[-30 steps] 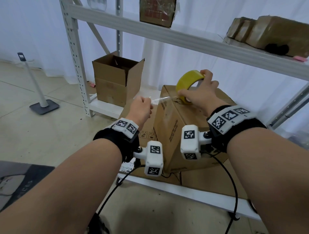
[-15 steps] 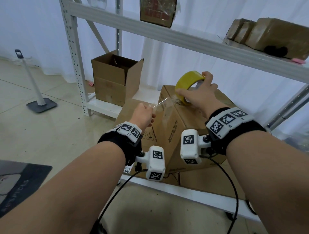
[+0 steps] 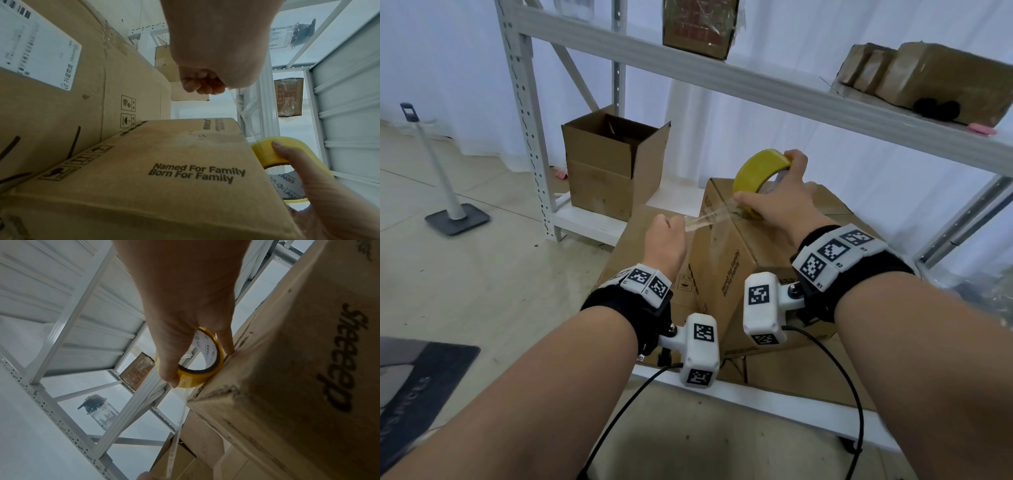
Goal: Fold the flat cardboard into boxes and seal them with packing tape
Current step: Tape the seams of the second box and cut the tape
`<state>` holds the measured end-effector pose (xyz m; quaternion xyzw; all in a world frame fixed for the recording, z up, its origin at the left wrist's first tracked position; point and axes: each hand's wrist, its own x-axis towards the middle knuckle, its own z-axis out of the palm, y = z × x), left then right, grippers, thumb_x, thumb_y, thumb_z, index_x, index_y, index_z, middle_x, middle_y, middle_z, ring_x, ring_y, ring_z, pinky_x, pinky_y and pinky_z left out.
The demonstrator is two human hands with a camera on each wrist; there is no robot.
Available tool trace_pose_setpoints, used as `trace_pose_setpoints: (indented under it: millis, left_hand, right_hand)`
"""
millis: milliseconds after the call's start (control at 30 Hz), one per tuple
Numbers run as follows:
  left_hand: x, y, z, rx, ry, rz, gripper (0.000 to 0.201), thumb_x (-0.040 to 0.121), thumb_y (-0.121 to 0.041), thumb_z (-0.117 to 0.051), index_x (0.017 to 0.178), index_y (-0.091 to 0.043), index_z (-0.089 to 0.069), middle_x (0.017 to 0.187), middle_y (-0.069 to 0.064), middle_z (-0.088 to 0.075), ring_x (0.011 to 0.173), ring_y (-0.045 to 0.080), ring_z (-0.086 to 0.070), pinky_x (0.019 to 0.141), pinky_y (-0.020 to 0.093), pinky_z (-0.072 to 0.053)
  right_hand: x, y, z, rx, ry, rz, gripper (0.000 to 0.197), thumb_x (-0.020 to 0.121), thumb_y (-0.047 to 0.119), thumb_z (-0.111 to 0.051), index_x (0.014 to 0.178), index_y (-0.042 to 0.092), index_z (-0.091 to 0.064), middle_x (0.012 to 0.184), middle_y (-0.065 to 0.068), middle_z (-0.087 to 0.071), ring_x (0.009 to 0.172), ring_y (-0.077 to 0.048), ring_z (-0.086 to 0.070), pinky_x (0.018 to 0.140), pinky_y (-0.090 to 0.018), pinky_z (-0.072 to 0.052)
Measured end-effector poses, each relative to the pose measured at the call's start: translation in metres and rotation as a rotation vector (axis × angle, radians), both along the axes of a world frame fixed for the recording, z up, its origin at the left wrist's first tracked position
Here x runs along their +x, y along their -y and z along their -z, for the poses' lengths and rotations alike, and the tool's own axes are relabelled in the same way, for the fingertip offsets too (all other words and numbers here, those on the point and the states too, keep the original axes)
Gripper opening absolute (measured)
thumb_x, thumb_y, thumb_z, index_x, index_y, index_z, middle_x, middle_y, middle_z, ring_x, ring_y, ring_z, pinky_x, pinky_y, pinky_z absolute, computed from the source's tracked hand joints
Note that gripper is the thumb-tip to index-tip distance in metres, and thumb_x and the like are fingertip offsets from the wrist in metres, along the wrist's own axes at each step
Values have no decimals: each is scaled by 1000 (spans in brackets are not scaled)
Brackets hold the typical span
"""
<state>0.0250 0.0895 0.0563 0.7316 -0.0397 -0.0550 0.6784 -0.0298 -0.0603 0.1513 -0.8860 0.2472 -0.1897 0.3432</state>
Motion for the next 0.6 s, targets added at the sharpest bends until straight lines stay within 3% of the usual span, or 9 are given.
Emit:
trace_pose_setpoints:
  millis: [200,600]
  left_hand:
    - [1,-1,5,62,-42,13,20,92,-16,-38,72,-13,-37,72,3,-42,60,16,-37,50,28,-31]
    - [-1,4,16,144,-110,147,12,96,-14,-38,88,-7,-44,87,10,-48,68,19,-42,53,29,-32]
  right_hand:
    - [5,-5,2,-77,-34,21,98,70,38,-81,139,39,-12,130,-14,-24,112,-40,-47,97,-43,-44]
    - [3,-2,3,-100,-54,19,104,68,41,-84,141,38,-10,132,-15,-24,118,-41,-44,102,-46,-41]
